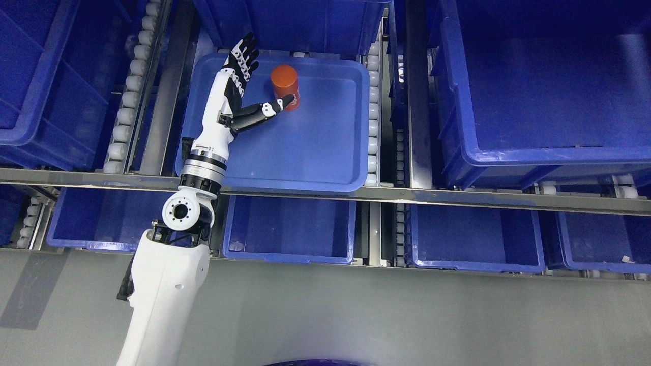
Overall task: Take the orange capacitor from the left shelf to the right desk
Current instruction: 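Reach the left hand down to the orange capacitor in the blue bin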
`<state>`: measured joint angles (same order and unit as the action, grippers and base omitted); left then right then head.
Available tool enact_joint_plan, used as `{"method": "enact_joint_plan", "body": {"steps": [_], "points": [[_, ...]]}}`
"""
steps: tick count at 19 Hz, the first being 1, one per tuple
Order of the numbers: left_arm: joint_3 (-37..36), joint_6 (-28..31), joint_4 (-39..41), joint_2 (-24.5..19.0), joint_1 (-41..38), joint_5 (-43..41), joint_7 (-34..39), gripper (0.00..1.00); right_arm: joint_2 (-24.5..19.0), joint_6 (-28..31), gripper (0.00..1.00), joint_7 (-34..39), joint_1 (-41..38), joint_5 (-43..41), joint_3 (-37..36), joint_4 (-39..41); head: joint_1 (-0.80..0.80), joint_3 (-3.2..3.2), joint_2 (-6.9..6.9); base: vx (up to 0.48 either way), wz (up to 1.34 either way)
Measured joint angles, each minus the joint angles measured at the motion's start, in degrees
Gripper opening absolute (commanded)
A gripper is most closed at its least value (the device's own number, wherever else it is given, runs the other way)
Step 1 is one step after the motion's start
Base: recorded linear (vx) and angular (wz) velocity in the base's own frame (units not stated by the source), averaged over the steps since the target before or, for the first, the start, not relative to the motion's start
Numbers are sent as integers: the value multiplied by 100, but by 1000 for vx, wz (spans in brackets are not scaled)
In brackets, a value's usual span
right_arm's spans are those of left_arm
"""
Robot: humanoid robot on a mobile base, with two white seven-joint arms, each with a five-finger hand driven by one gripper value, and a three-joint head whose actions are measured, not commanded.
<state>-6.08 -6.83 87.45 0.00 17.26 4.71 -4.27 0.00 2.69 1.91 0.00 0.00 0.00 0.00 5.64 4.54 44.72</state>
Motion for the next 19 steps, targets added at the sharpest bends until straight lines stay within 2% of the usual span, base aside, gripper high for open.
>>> {"method": "enact_joint_plan", "body": {"steps": [10, 19], "points": [[54, 71, 166, 0, -117, -86, -234, 100, 0, -11, 100, 26, -1, 0, 0, 0, 0, 0, 0, 22, 0], [-17, 101, -307, -49, 325, -400, -495, 98, 0, -17, 100, -7, 0, 0, 0, 0, 0, 0, 0, -1, 0]]}}
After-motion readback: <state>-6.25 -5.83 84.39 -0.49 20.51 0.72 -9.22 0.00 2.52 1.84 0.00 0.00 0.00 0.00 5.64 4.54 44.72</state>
